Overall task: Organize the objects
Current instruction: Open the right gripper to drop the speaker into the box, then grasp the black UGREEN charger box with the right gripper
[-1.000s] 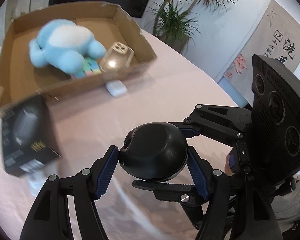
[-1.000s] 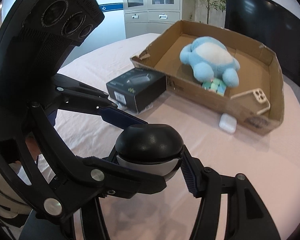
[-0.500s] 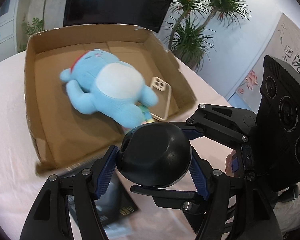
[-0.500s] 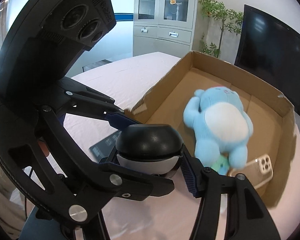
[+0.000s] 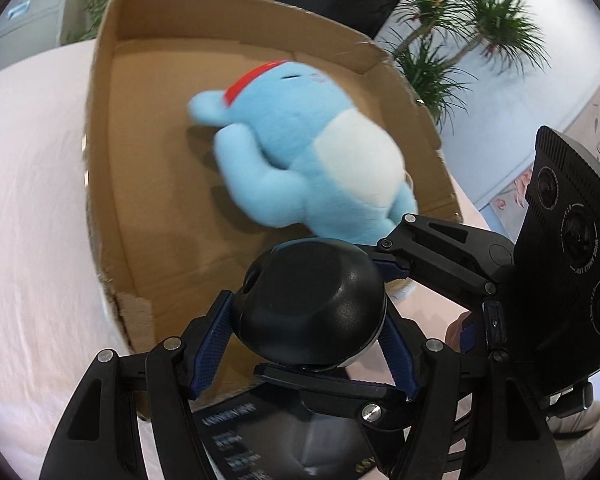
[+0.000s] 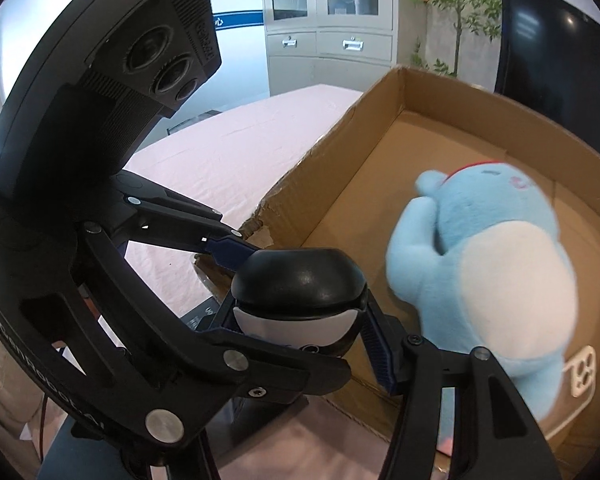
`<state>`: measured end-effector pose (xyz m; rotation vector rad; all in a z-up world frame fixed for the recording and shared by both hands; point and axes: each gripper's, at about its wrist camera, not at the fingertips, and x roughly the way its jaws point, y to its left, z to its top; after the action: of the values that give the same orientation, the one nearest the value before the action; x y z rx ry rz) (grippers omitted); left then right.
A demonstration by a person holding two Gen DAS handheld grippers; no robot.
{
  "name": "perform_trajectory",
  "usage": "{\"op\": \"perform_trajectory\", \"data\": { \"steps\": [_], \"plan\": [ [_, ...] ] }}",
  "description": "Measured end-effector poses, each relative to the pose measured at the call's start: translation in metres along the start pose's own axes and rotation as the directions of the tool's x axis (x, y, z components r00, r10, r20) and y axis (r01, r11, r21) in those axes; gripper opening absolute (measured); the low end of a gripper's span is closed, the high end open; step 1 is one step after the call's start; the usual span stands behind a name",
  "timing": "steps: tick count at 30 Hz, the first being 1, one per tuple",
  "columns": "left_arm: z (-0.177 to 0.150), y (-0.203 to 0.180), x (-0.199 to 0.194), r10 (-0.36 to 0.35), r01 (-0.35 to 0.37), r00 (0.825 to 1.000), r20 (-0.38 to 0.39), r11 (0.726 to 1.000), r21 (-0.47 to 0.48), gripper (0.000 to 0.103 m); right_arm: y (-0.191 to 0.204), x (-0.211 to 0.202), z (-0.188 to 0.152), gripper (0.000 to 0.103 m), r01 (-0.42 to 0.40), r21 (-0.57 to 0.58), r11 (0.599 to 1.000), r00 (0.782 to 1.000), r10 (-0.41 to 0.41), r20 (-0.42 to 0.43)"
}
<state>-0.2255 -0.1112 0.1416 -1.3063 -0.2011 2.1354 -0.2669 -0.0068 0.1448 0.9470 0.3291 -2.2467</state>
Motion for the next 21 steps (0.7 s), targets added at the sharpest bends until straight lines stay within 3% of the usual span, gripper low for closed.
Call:
{"op": "perform_trajectory", "data": {
  "steps": [7,11,13,15,17,18,21],
  "plan": [
    [0.002,0.015,-0.012,0.082,-0.075,0.994,0.075,0.993,-0.093,0.072,-0.007,0.009,0.001,0.059,0.018,0.07,0.997,1.0,-0.018,0.0],
    [-0.001,0.006,-0.036,0.151,-0.144,0.983,0.108,0.987,-0.066,0.076,-0.01,-0.01,0.001,0.074,0.053,0.109,0.993,0.998,-0.057,0.025],
    [-0.004,0.003,-0.051,0.233,-0.228,0.966,0.112,0.972,-0.053,0.076,-0.011,-0.024,0.0,0.075,0.077,0.129,0.989,0.996,-0.083,0.036],
    [-0.008,0.002,-0.061,0.369,-0.367,0.924,0.098,0.929,-0.037,0.076,-0.011,-0.035,-0.002,0.079,0.077,0.155,0.985,0.996,-0.084,0.04],
    [-0.013,0.004,-0.068,0.432,-0.432,0.898,0.082,0.902,-0.015,0.076,-0.01,-0.044,-0.008,0.079,0.075,0.195,0.978,0.996,-0.082,0.028],
    [-0.016,0.002,-0.073,0.438,-0.439,0.895,0.086,0.898,-0.01,0.076,-0.01,-0.046,-0.011,0.079,0.061,0.219,0.974,0.997,-0.069,0.027],
    [-0.019,0.001,-0.083,0.405,-0.405,0.907,0.114,0.914,-0.025,0.076,-0.005,-0.054,-0.027,0.079,-0.009,0.306,0.952,1.0,0.004,0.018]
  ]
}}
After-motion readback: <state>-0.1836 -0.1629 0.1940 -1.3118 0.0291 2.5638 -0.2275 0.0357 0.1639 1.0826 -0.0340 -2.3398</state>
